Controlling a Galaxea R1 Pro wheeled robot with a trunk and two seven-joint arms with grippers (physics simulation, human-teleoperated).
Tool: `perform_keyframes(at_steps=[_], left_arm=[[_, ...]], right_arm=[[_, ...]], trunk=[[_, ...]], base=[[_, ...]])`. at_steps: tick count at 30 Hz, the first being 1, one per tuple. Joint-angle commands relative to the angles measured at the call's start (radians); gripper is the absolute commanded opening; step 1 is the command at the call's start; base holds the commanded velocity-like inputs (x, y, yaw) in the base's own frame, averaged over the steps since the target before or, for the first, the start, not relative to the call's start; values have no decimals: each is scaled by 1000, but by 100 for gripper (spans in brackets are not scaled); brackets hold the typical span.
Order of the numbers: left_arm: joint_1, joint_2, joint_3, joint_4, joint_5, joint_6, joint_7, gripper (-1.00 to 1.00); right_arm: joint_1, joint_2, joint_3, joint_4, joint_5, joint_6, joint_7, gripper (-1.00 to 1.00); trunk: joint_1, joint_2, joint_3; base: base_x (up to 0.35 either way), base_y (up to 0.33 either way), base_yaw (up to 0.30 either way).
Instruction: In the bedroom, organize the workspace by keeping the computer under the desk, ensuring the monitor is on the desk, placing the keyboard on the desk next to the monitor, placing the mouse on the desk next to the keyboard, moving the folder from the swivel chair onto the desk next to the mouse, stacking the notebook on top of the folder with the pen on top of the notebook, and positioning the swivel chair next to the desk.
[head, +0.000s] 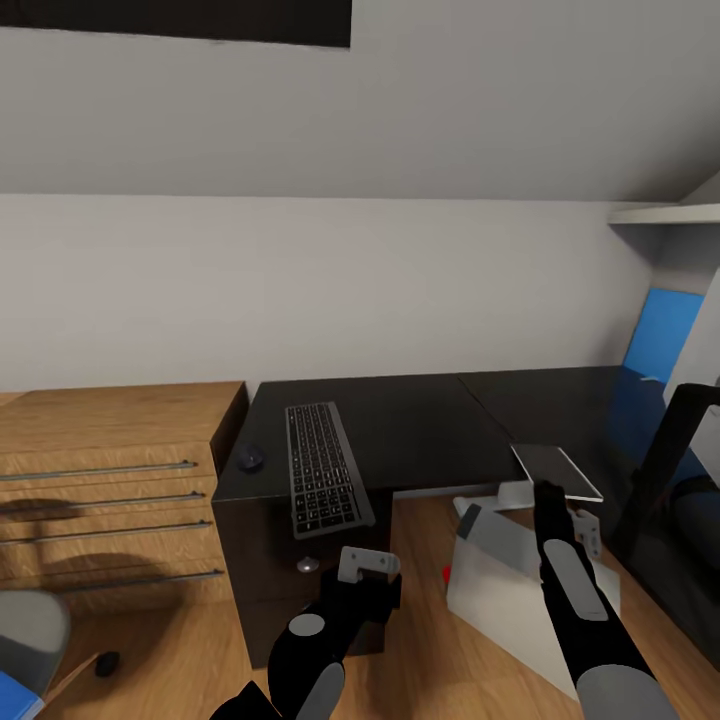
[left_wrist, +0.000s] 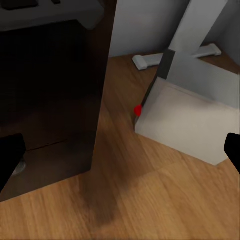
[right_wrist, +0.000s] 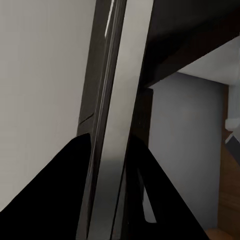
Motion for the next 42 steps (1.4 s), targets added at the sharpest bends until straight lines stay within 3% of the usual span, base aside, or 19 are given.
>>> perform_keyframes(at_steps=[1,9,15,20,23,26,33,42], left_arm=[[-1,0,-1,-1,11,2,10,100],[-1,0,-3,0,11,2,10,100],[-1,-1,-3,0,11,3,10,100],[-1,-1,-3,0,11,3,10,100],[-1,0,-2,0,11,3,10,100],[-1,0,-2,0,11,3,10,100],[-1,0,-3,0,11,3,10,100],[-1,0,-3,0,11,2,10,100]], right_arm=[[0,0,2,-1,-9,-5,-2,-100],[0,2,6,-1,-8,-5,-2,-100],[0,5,25,-1,-8,-4,-2,-100],[0,8,97,2,-9,-5,-3,-100],[0,16,175,8,-9,-6,-3,-100],[1,28,196,9,-9,-6,-3,-100],[1,37,210,12,-9,-6,-3,-100],[1,42,217,37,-10,-5,-4,-100]], trunk=[[-4,7,2],[-35,63,27],[-35,63,27],[-35,63,27],[-35,63,27],[-35,63,27],[-35,63,27],[-35,63,27]], base=[[0,0,0],[0,0,0],[0,0,0],[0,0,0],[0,0,0],[0,0,0],[-35,0,0],[-271,0,0]])
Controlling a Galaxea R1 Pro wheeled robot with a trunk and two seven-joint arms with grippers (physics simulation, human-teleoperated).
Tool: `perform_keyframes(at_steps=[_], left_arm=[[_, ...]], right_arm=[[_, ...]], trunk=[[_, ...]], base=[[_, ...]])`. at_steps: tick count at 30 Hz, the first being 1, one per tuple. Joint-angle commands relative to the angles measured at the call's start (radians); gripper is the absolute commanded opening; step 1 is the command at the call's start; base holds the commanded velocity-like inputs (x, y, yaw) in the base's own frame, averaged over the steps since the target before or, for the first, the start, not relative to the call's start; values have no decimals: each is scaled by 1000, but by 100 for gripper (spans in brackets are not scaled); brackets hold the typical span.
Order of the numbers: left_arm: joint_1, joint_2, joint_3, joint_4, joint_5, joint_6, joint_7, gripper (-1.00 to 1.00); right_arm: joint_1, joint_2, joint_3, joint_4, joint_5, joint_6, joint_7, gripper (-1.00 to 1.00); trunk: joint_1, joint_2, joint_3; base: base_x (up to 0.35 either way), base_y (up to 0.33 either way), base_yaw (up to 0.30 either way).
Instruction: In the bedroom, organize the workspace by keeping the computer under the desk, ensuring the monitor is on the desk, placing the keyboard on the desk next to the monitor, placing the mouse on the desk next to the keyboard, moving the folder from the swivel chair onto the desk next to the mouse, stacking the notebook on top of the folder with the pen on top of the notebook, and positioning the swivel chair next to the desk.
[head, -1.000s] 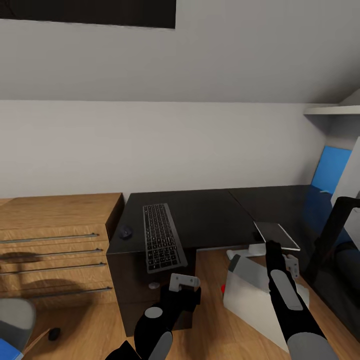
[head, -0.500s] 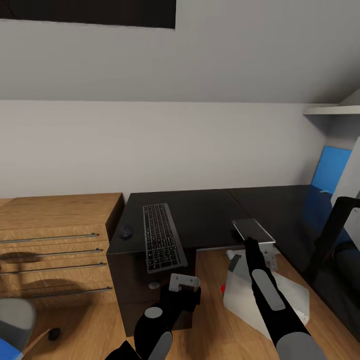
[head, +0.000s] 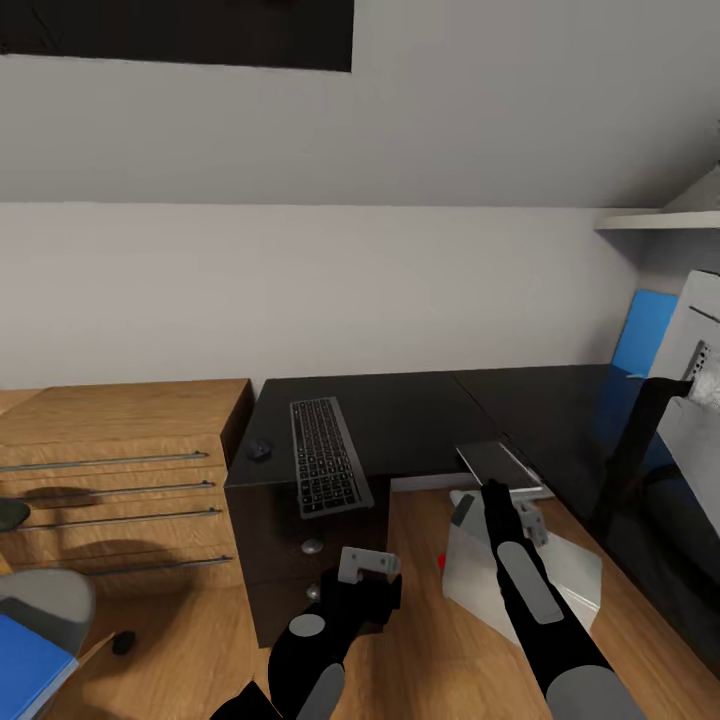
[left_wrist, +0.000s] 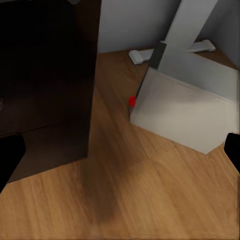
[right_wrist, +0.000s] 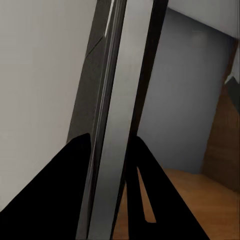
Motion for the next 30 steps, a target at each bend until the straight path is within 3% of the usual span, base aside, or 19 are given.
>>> perform_keyframes(at_steps=[1,16,30], left_arm=[[-1,0,-1,-1,11,2,10,100],[-1,-1,-3,15,9,1,9,100],[-1,-2,-4,20,10,1,7,100]], right_arm=[[-1,1,0,-1,-6,-3,-2,-100],[-1,4,4,8,-6,-3,-1,-100],[-1,19,5,10,-6,-2,-2,-100]], trunk=[[-1,-1,-1],[-1,-1,-1],[-1,-1,-1]], base=[[-283,0,0],[-73,0,0],[127,108,51]])
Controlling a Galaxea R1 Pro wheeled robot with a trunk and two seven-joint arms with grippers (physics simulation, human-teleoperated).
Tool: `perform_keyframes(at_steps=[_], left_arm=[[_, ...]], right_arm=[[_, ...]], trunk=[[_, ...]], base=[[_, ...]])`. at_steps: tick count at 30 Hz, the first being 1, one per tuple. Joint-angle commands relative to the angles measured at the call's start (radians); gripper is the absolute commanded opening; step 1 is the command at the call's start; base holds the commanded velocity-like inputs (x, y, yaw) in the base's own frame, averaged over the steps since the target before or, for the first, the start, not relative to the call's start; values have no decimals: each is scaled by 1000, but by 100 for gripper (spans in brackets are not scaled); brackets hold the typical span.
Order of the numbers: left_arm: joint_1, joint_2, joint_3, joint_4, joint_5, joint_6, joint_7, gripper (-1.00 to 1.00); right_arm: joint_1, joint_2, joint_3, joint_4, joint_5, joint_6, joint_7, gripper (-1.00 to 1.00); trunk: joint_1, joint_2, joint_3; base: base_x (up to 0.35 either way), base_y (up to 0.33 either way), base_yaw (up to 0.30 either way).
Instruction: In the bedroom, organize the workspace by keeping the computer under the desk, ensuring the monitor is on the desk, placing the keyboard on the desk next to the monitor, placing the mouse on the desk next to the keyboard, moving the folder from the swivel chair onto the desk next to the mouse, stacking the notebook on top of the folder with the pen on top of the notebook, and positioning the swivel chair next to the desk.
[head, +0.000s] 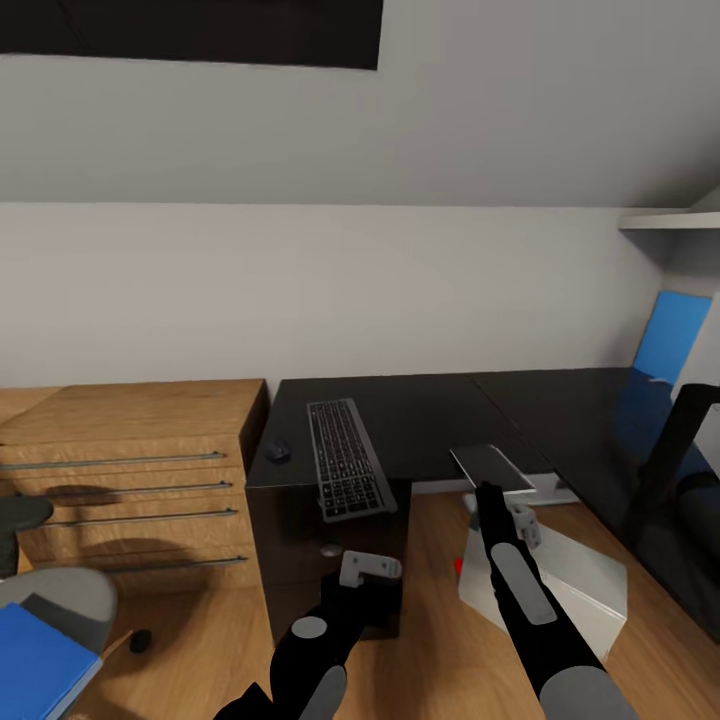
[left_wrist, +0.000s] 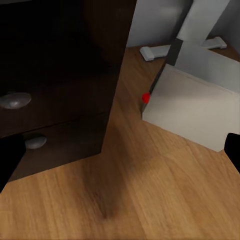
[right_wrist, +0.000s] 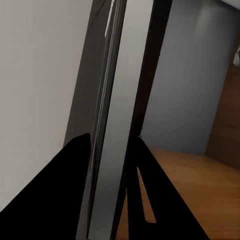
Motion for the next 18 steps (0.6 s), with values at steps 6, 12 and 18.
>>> perform_keyframes(at_steps=[6,12,18], left_arm=[[-1,0,-2,5,10,2,11,100],[-1,0,-2,5,9,2,11,100],[-1,0,-2,5,10,2,11,100]], right_arm=[[0,9,0,6,-6,-4,-1,-100],[0,6,-4,9,-6,5,0,-100],[0,2,-5,8,-4,57,1,-100]], trunk=[[0,-1,-1],[0,-1,-1],[0,-1,-1]], base=[[13,11,150],[1,1,48],[0,0,4]])
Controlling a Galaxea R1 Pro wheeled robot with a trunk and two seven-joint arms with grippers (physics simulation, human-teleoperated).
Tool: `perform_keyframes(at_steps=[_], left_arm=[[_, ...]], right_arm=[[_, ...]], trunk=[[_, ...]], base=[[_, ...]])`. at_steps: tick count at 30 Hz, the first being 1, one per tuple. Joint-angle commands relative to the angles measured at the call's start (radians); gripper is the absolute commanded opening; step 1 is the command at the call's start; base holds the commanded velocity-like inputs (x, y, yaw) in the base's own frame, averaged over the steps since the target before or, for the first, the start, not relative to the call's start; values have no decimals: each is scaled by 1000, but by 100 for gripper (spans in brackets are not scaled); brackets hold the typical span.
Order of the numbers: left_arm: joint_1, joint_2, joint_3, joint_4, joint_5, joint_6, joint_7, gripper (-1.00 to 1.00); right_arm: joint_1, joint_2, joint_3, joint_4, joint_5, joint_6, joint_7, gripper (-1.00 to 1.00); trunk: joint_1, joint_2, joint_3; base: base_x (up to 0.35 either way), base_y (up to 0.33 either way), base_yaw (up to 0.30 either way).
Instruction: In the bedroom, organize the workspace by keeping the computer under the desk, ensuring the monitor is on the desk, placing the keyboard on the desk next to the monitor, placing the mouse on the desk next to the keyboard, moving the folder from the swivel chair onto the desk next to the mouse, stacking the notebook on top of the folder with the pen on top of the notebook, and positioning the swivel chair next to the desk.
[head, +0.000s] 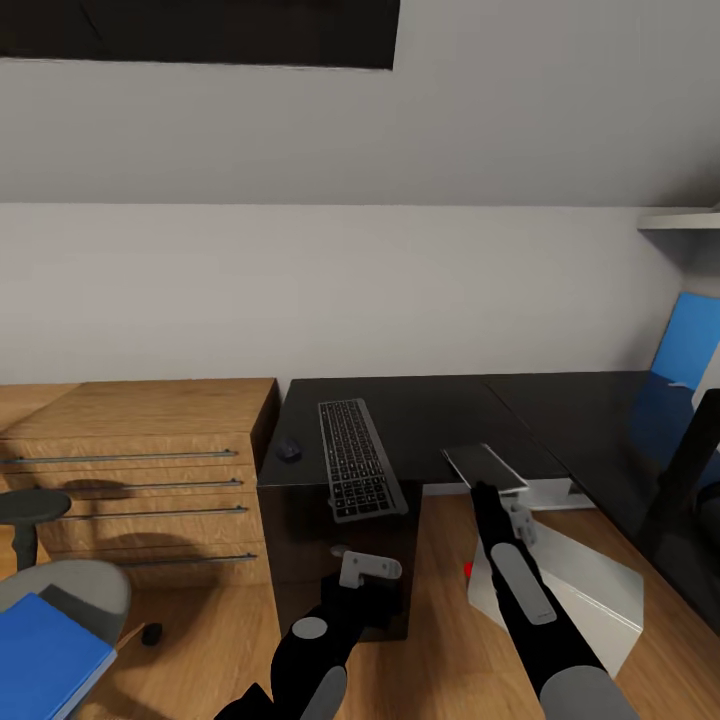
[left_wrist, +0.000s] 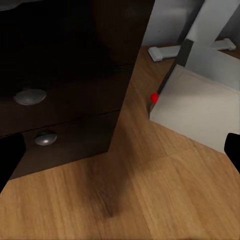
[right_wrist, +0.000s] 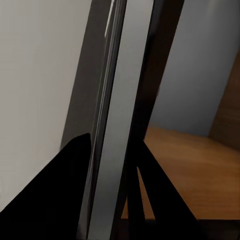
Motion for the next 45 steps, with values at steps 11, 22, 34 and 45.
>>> perform_keyframes(at_steps=[11,22,34,45], left_arm=[[-1,0,-2,-1,10,2,11,100],[1,7,-1,-50,10,2,8,100],[38,47,0,-160,10,3,7,100],[40,54,1,-167,11,3,7,100]], right_arm=[[1,-11,1,11,-20,32,3,-100],[1,-15,-3,11,-23,105,16,-100],[1,-16,-3,11,-23,110,16,-100],[1,-16,-6,11,-20,111,15,-100]], trunk=[[0,0,-1],[0,0,-1],[0,0,-1],[0,0,-1]], base=[[0,0,0],[0,0,0],[0,0,0],[56,0,0]])
